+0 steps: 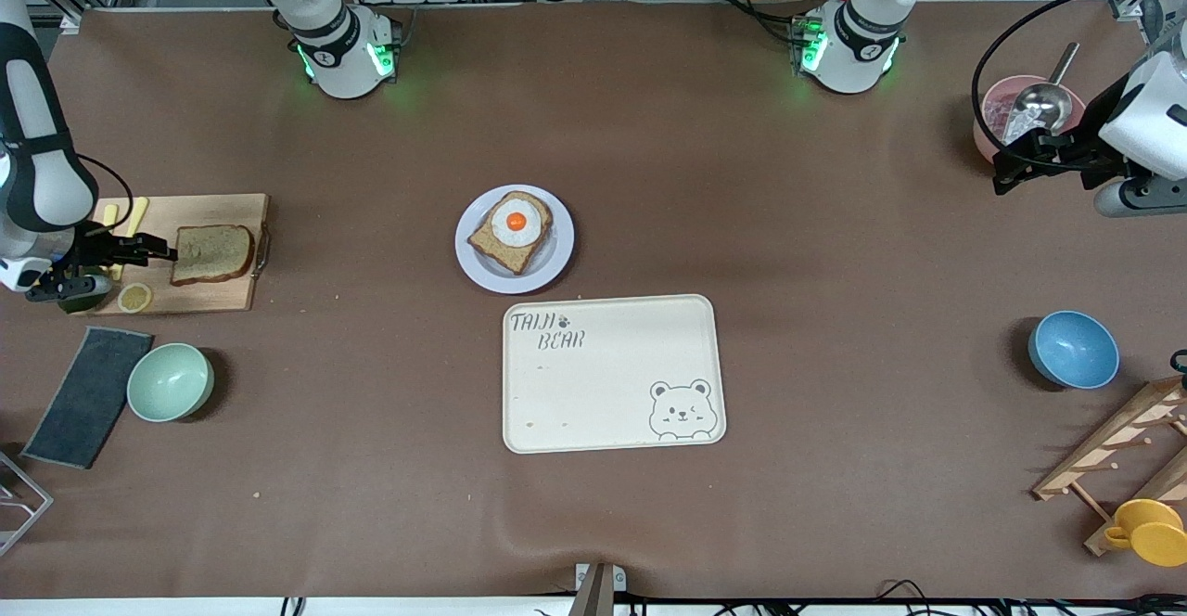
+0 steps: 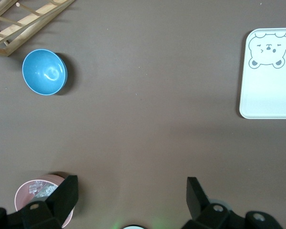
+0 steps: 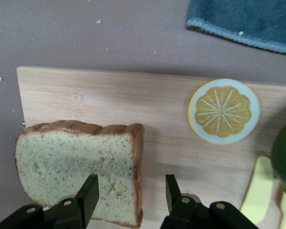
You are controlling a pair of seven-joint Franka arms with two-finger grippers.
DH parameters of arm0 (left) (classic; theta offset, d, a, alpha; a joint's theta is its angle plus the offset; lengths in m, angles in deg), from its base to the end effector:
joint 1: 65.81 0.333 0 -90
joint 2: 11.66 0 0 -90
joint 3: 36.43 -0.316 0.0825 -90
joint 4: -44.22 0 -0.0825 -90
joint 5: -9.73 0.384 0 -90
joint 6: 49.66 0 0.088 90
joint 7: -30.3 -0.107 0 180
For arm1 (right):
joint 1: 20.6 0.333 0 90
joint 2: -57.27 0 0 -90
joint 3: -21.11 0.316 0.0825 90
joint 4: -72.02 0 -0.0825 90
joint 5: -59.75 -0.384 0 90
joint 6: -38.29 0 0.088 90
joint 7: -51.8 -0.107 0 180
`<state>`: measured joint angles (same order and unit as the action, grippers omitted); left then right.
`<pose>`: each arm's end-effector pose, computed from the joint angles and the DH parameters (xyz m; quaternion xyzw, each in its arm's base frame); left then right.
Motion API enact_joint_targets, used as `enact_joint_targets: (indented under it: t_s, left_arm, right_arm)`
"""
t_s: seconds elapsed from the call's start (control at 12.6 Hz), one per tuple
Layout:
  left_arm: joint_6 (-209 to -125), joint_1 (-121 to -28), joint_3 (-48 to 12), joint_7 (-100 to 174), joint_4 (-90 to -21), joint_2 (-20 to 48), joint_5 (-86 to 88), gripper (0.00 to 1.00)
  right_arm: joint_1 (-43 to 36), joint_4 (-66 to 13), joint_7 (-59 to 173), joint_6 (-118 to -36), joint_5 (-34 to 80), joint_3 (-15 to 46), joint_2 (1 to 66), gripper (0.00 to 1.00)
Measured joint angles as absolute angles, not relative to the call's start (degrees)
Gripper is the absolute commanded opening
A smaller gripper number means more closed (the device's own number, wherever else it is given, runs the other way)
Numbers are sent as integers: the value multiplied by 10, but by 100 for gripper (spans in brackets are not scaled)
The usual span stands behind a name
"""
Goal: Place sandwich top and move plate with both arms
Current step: 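Grasp the bread slice with the right gripper and lift it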
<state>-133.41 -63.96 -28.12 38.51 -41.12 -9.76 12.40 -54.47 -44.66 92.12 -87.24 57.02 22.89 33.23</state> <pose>0.5510 -0.0555 0.6351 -0.9992 -0.0171 0.0274 0.0245 0.4821 -0.3003 0.2168 -0.9895 -0.0544 0.0925 0.0973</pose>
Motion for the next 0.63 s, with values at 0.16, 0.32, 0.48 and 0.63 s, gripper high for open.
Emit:
enact_joint_targets:
  t_s: [0.16,0.32,0.48,0.63]
  left_arm:
    - [-1334,-640,-281,385,-411,-98,124,100]
    - [-1334,-640,-281,385,-413,-98,124,100]
    - [-1334,-640,-281,385,-414,-97,124,100]
    - [-1334,-639,-282,385,-414,-97,124,100]
  right_arm:
    - [-547,-447,930,-872,555,229,323,58]
    - [-549,-447,930,-872,552,229,318,57]
    - [-554,-447,931,-874,551,229,313,47]
    - [-557,-447,932,-874,550,229,309,29]
